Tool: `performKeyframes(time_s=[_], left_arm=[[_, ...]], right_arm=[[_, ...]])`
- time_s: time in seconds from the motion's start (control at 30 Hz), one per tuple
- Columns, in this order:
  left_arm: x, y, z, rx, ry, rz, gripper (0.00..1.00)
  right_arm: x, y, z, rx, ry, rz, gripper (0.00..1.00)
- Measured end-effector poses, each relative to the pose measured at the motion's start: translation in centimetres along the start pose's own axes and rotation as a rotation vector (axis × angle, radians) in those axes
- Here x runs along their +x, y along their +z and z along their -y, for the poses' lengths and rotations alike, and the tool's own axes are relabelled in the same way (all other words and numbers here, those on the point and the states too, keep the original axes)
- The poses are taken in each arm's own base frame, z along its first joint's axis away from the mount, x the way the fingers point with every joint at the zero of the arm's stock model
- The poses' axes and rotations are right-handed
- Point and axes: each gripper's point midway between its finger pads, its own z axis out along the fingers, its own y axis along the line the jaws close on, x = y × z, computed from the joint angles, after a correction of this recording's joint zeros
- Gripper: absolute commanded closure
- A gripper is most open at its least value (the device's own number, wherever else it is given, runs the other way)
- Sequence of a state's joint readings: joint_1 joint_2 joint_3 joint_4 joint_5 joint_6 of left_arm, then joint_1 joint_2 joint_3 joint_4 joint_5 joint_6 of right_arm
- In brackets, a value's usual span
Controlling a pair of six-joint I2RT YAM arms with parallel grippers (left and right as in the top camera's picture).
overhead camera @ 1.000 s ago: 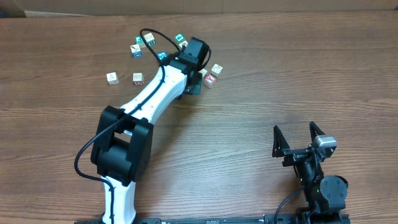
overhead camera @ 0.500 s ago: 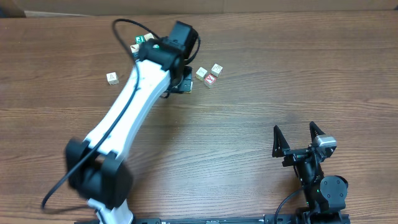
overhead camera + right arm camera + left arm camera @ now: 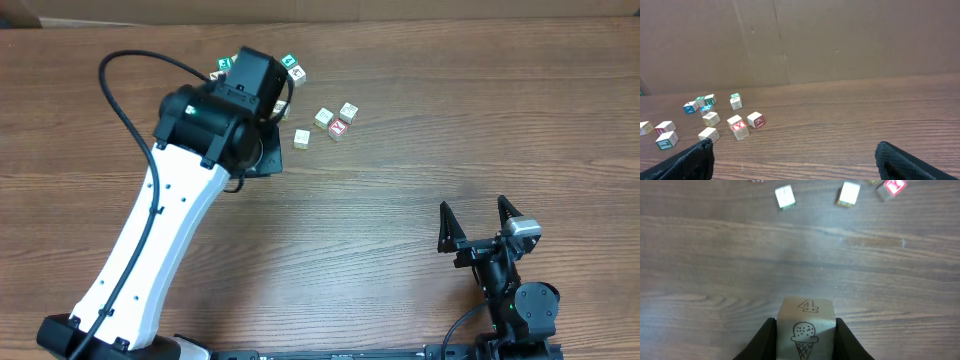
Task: Form a horizontal line
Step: 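Lower the ice-cream block onto the table below the cluster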
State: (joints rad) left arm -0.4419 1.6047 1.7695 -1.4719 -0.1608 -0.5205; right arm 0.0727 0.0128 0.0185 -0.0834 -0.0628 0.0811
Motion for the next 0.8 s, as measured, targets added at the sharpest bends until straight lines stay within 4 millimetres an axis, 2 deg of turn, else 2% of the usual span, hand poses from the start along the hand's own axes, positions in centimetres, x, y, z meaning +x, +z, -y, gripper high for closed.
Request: performKeyframes(time_s=[0.1, 0.37, 0.5, 0.6, 0.8], left_arm=[[1.2, 1.8, 0.2, -0.021, -0.004, -0.042, 0.85], [4.6, 9.0, -0.3, -0.076, -0.055, -0.131, 0.84], [6.4, 11.9, -0.7, -0.093, -0.087, -0.158, 0.84], [7.3, 13.4, -0.9, -0.100, -0.123, -0.164, 0.84], [7.6, 15.0, -0.8, -0.092, -0.163, -0.147, 0.81]], right_arm=[[0.0, 0.0, 0.0, 0.000, 0.000, 0.000, 0.00], [0.0, 0.0, 0.0, 0.000, 0.000, 0.000, 0.00], [0.0, 0.0, 0.0, 0.000, 0.000, 0.000, 0.00], [0.0, 0.0, 0.0, 0.000, 0.000, 0.000, 0.00], [0.0, 0.0, 0.0, 0.000, 0.000, 0.000, 0.00]])
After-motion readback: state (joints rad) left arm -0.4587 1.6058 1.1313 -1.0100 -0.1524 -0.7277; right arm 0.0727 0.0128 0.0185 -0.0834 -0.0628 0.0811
